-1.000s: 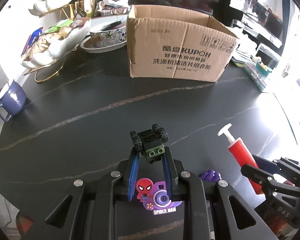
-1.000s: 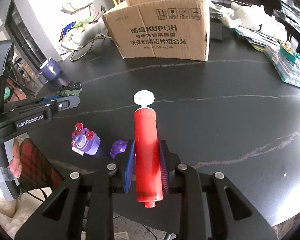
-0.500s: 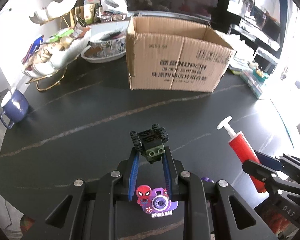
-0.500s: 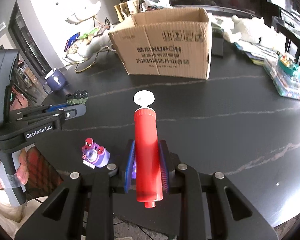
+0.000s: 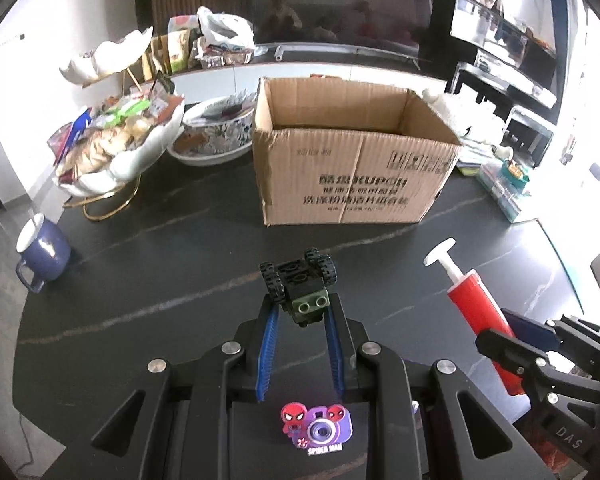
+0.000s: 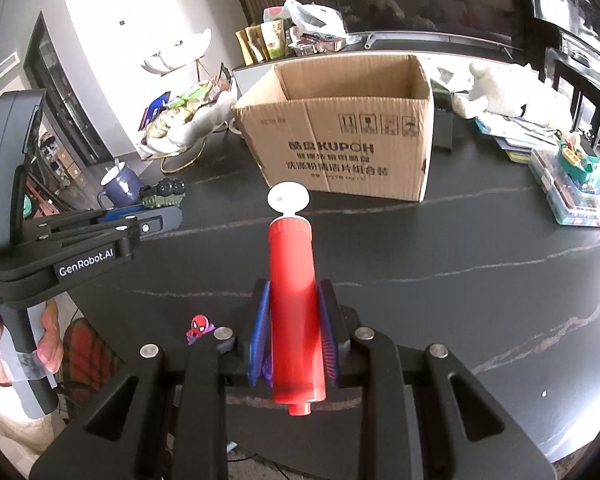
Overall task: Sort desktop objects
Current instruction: 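Lift and carry the black toy car and red pump in both grippers over the box, then open right gripper dropping the red pump into the box while left gripper releases the car, then withdraw both open grippers from the box back over the table toys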
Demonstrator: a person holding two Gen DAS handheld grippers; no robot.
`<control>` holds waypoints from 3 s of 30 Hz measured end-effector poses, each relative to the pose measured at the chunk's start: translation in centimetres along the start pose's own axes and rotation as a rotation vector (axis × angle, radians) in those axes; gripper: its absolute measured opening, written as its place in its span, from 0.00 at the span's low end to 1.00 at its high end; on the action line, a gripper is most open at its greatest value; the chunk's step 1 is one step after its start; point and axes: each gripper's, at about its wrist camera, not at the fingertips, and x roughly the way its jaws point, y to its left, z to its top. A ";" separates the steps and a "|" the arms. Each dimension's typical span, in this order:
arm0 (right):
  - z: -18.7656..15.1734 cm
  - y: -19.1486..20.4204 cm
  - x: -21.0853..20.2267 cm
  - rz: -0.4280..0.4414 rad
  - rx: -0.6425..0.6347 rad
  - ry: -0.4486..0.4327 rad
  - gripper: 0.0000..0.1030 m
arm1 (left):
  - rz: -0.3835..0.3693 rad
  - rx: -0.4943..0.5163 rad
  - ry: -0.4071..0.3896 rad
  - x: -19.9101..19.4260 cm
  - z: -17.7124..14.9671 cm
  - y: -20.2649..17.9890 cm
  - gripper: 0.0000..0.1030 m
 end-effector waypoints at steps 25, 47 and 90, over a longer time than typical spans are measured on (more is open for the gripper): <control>8.4 -1.4 -0.7 -0.054 -0.003 -0.081 0.21 | -0.012 0.063 -0.070 0.5 8.1 -0.5 0.21; 15.6 -2.4 0.3 -0.070 0.002 -0.159 0.20 | -0.047 0.064 -0.081 2.7 14.5 -0.9 0.21; 17.1 -4.3 2.3 -0.194 0.034 -0.192 0.96 | -0.049 0.066 -0.017 6.9 16.0 -0.7 0.99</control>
